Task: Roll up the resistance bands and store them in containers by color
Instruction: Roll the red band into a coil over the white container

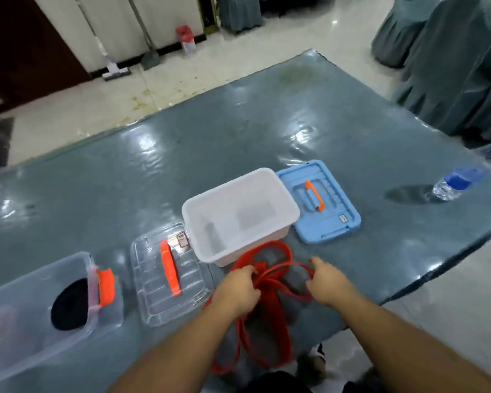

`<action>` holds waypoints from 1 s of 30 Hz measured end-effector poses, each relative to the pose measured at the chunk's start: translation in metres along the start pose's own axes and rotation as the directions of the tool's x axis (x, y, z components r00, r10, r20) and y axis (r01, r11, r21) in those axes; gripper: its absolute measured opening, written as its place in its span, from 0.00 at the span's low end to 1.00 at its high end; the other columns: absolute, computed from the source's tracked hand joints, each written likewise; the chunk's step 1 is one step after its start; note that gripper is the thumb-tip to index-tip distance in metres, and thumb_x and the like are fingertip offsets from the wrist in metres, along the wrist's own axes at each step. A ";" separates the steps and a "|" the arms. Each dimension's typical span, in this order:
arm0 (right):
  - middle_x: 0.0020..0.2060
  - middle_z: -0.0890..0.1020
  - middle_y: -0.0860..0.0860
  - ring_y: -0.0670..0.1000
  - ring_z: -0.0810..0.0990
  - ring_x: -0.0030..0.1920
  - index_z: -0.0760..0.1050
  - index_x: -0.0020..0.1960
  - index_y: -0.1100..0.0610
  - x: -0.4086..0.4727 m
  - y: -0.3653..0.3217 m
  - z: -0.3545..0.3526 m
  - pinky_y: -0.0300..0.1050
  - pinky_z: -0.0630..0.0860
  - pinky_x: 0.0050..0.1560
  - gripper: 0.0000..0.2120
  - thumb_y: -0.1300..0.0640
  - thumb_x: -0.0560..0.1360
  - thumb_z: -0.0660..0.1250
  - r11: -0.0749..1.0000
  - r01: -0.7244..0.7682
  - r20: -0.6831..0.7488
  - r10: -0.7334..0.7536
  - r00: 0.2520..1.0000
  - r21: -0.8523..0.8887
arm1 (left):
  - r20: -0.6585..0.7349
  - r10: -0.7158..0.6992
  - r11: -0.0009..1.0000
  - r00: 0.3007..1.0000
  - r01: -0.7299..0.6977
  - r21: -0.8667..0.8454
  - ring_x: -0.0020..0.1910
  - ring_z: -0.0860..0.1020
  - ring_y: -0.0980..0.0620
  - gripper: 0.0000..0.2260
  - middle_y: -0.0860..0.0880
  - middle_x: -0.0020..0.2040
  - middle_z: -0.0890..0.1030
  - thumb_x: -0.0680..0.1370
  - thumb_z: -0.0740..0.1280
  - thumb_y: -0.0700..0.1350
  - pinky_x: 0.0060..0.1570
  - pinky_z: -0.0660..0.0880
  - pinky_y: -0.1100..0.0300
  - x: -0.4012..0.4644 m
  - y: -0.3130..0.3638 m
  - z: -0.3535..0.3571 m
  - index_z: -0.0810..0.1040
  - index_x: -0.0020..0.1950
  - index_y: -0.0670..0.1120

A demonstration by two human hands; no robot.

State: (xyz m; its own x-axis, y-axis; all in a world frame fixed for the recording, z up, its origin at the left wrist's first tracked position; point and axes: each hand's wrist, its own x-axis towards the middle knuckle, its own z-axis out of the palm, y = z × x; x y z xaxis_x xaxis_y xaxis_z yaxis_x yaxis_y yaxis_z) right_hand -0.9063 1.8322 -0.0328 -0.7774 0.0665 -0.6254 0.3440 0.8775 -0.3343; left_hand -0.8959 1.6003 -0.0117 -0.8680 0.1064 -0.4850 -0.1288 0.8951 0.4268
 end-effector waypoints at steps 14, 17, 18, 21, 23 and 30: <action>0.45 0.86 0.48 0.51 0.85 0.47 0.80 0.50 0.49 0.025 0.010 -0.097 0.52 0.83 0.49 0.12 0.62 0.69 0.72 0.874 0.406 0.067 -0.437 0.897 0.267 | -0.185 -0.336 0.933 0.924 0.300 -0.199 0.55 0.83 0.49 0.13 0.51 0.55 0.86 0.75 0.68 0.40 0.55 0.74 0.62 -0.036 0.033 0.007 0.82 0.57 0.50; 0.45 0.86 0.41 0.41 0.84 0.46 0.80 0.50 0.43 0.006 -0.015 -0.138 0.44 0.83 0.49 0.15 0.50 0.64 0.70 0.803 0.556 0.066 -0.580 0.812 0.212 | -0.173 -0.313 0.933 0.934 0.267 -0.243 0.58 0.82 0.51 0.16 0.52 0.59 0.85 0.75 0.72 0.44 0.57 0.74 0.63 -0.042 0.041 -0.007 0.81 0.62 0.51; 0.44 0.85 0.40 0.39 0.83 0.46 0.80 0.50 0.41 -0.002 -0.025 -0.149 0.41 0.82 0.49 0.15 0.48 0.63 0.69 0.780 0.603 0.078 -0.620 0.781 0.171 | -0.168 -0.290 0.930 0.942 0.237 -0.280 0.58 0.82 0.52 0.18 0.52 0.59 0.85 0.75 0.73 0.45 0.59 0.75 0.62 -0.044 0.045 -0.014 0.80 0.64 0.51; 0.46 0.83 0.40 0.39 0.82 0.47 0.82 0.51 0.42 -0.031 -0.060 -0.173 0.41 0.81 0.52 0.14 0.50 0.66 0.73 0.701 0.701 0.071 -0.712 0.699 0.132 | -0.174 -0.156 0.890 0.972 0.062 -0.451 0.56 0.83 0.56 0.22 0.55 0.59 0.85 0.73 0.74 0.41 0.61 0.79 0.55 -0.054 0.065 -0.047 0.79 0.66 0.53; 0.51 0.82 0.42 0.42 0.81 0.51 0.82 0.55 0.44 -0.051 -0.082 -0.186 0.42 0.80 0.56 0.17 0.55 0.68 0.73 0.644 0.753 0.061 -0.764 0.643 0.136 | -0.181 -0.031 0.847 0.983 -0.070 -0.526 0.58 0.82 0.59 0.24 0.59 0.59 0.84 0.73 0.73 0.41 0.58 0.81 0.57 -0.066 0.081 -0.075 0.78 0.67 0.56; 0.51 0.81 0.47 0.50 0.84 0.45 0.77 0.62 0.45 -0.104 -0.137 -0.240 0.46 0.83 0.50 0.23 0.62 0.70 0.73 0.471 0.862 0.025 -0.880 0.475 0.190 | -0.408 0.152 0.752 0.900 -0.374 -0.543 0.62 0.82 0.56 0.23 0.56 0.60 0.85 0.74 0.69 0.38 0.60 0.78 0.63 -0.117 0.116 -0.165 0.80 0.63 0.62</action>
State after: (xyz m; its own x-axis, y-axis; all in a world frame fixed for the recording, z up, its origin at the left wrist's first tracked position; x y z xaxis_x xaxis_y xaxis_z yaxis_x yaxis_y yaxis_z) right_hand -0.9989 1.8185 0.2470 -0.6590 -0.7519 -0.0204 -0.4081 0.3803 -0.8300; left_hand -0.8885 1.6203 0.2206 -0.9967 0.0553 -0.0598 -0.0329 0.3982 0.9167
